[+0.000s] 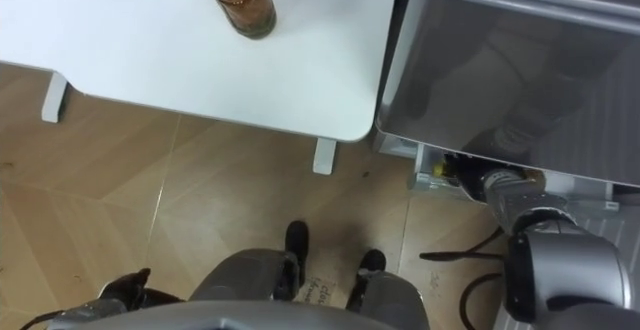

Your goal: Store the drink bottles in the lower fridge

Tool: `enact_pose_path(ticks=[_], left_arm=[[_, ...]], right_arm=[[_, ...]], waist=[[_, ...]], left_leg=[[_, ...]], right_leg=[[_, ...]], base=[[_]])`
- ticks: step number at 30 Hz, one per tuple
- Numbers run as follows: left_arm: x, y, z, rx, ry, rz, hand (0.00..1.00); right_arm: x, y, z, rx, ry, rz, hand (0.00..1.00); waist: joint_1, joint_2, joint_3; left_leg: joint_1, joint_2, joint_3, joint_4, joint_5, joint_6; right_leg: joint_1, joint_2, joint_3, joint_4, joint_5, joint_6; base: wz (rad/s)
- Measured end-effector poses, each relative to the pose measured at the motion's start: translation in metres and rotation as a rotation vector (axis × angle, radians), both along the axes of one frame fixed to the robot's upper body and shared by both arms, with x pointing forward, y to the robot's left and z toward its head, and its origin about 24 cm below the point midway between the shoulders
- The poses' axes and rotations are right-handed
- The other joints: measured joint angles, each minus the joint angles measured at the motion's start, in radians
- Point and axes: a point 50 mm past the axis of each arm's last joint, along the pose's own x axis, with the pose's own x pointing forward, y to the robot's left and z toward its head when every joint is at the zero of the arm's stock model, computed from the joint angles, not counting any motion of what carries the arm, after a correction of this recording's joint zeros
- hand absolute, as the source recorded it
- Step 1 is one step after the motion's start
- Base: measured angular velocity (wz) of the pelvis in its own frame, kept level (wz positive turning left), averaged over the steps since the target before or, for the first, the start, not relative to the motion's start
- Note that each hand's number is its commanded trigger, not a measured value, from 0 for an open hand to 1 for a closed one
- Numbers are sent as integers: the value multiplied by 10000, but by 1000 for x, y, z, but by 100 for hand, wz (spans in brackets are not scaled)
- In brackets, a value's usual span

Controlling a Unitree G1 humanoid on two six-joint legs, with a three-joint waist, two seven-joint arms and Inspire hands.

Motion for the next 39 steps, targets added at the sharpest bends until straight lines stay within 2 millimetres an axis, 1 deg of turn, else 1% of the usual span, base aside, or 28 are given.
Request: enact_pose_path(ticks=[11, 17, 20, 21, 22, 23, 24, 25, 26, 27, 28, 29, 30, 31, 32, 33, 34, 35, 37, 39], left_arm=[[-1, 0, 0, -6, 2, 6, 0], [-1, 2, 1, -54, -177, 145, 0], [-2, 3, 1, -134, -273, 335, 0], [-4, 4, 1, -127, -282, 447, 0], [-5, 5, 1, -122, -304, 550, 0], [-6, 6, 2, -84, -379, 683, 0], [-7, 6, 2, -55, -481, 758, 0], [-7, 6, 2, -41, -563, 838, 0], [-7, 5, 2, -44, -594, 830, 0], [-5, 5, 3, -59, -742, 840, 0], [-6, 6, 3, -58, -892, 987, 0], [-7, 7, 3, -39, -933, 1051, 0], [-10, 8, 3, -14, -967, 1185, 0], [-12, 8, 3, -2, -971, 1302, 0], [-12, 8, 3, 11, -991, 1326, 0], [-11, 8, 3, 19, -1031, 1327, 0], [-11, 7, 3, -6, -1081, 1324, 0], [-11, 6, 3, -33, -1108, 1331, 0], [-13, 5, 2, -59, -1066, 1370, 0], [-18, 4, 1, -77, -954, 1401, 0]], right_arm=[[-1, 0, 0, -48, 52, 53, 0], [-12, -3, -6, -164, 348, 89, 0], [-24, -5, -13, -288, 631, 229, 0], [-31, -5, -16, -389, 688, 418, 0], [-34, -6, -18, -430, 697, 496, 0], [-40, -7, -19, -606, 649, 741, 0], [-43, -8, -20, -800, 588, 1025, 0], [-45, -9, -21, -937, 600, 1252, 0], [-48, -9, -21, -974, 612, 1321, 0], [-54, -10, -24, -984, 574, 1395, 0], [-62, -11, -27, -989, 566, 1479, 0], [-66, -11, -28, -1014, 579, 1559, 0], [-74, -12, -30, -1149, 640, 1834, 0], [-80, -12, -32, -1264, 685, 2105, 0], [-84, -12, -33, -1329, 683, 2233, 0], [-92, -11, -35, -1453, 683, 2506, 0], [-98, -11, -37, -1494, 683, 2648, 0], [-101, -12, -38, -1525, 681, 2705, 0], [-117, -12, -42, -1534, 857, 2855, 0], [-124, -12, -43, -1490, 892, 2906, 0]], waist=[[-82, -7, 9], [-175, 10, 20], [-200, 5, 21], [-237, -58, 45], [-272, -108, 55], [-372, -109, 34], [-418, -147, 17], [-479, -169, 17], [-503, -185, 4], [-558, -245, 0], [-615, -306, -36], [-634, -336, -44], [-640, -425, -147], [-694, -519, -209], [-709, -557, -226], [-716, -671, -291], [-720, -729, -317], [-706, -728, -317], [-677, -723, -334], [-698, -678, -342]], left_leg=[[47, -9, 93, -34, 15, 24], [421, -33, 146, -160, 15, 26], [745, -54, 221, -268, 14, 25], [952, -58, 364, -356, 13, 25], [1028, -62, 397, -378, 13, 26], [1147, -75, 434, -384, 12, 24], [1250, -75, 566, -409, 11, 25], [1363, -85, 625, -419, 11, 25], [1415, -100, 619, -424, 11, 25], [1559, -136, 606, -471, 11, 25], [1737, -167, 607, -548, 11, 25], [1834, -178, 607, -584, 10, 25], [1990, -191, 617, -689, 10, 25], [2108, -206, 622, -730, 9, 25], [2171, -212, 624, -730, 6, 25], [2290, -216, 628, -729, -12, 25], [2447, -200, 631, -728, -59, 24], [2559, -178, 631, -725, -119, 20], [2941, -107, 626, -719, -351, 8], [3113, -83, 603, -673, -441, 8]], right_leg=[[53, -10, 22, -6, -6, 9], [417, -3, 113, -115, -33, 49], [761, 12, 194, -286, -48, 64], [914, 3, 271, -322, -91, 79], [985, 2, 276, -355, -98, 87], [1098, -2, 269, -445, -104, 96], [1161, -20, 290, -438, -117, 101], [1260, -40, 288, -451, -120, 105], [1313, -52, 292, -449, -129, 120], [1479, -70, 289, -499, -148, 147], [1681, -75, 287, -619, -156, 161], [1768, -81, 295, -634, -165, 175], [1868, -93, 332, -665, -174, 189], [2020, -96, 327, -752, -171, 192], [2097, -96, 325, -787, -169, 194], [2213, -95, 331, -792, -169, 194], [2382, -76, 350, -796, -168, 195], [2487, -50, 358, -806, -168, 195], [2848, 56, 519, -933, -167, 191], [3017, 72, 578, -933, -165, 190]], base=[[0], [3], [0], [-3], [0], [-3], [-7], [-9], [0], [8], [8], [0], [-7], [-5], [0], [0], [0], [-9], [-20], [-20]])
